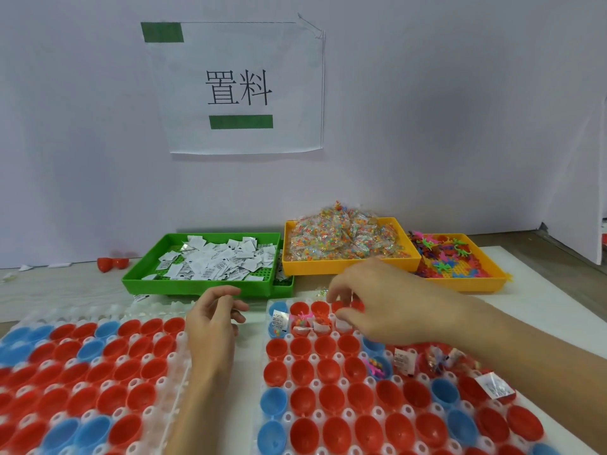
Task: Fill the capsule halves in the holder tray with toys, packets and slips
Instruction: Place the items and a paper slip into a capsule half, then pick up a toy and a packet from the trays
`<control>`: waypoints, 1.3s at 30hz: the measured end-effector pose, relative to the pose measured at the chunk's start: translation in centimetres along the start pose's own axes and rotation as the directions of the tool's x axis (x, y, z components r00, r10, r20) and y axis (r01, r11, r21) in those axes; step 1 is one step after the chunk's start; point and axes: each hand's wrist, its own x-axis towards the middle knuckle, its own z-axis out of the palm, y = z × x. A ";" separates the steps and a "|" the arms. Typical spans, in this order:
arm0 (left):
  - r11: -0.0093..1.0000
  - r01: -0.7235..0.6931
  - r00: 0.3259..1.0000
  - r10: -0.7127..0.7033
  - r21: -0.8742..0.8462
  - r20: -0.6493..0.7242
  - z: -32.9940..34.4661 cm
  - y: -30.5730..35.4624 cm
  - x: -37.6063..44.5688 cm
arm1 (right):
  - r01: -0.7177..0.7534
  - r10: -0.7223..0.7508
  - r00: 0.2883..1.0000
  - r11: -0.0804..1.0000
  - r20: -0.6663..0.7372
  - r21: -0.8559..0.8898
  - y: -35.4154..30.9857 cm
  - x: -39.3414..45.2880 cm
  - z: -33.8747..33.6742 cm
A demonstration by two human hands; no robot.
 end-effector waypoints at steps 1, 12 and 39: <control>1.000 0.003 1.000 -0.003 -0.001 -0.002 0.0 0.0 0.0 | 0.023 -0.021 0.999 0.999 -0.039 0.041 -0.5 1.5 0.1; 0.999 -0.018 1.000 0.018 0.038 -0.015 0.1 -0.2 0.6 | -0.025 0.046 0.983 0.992 -0.177 0.124 -3.7 17.8 3.5; 0.991 -0.133 0.899 0.107 0.032 0.424 2.4 6.4 -1.6 | 0.184 -0.070 0.962 0.882 -0.265 0.434 -1.1 5.6 -0.1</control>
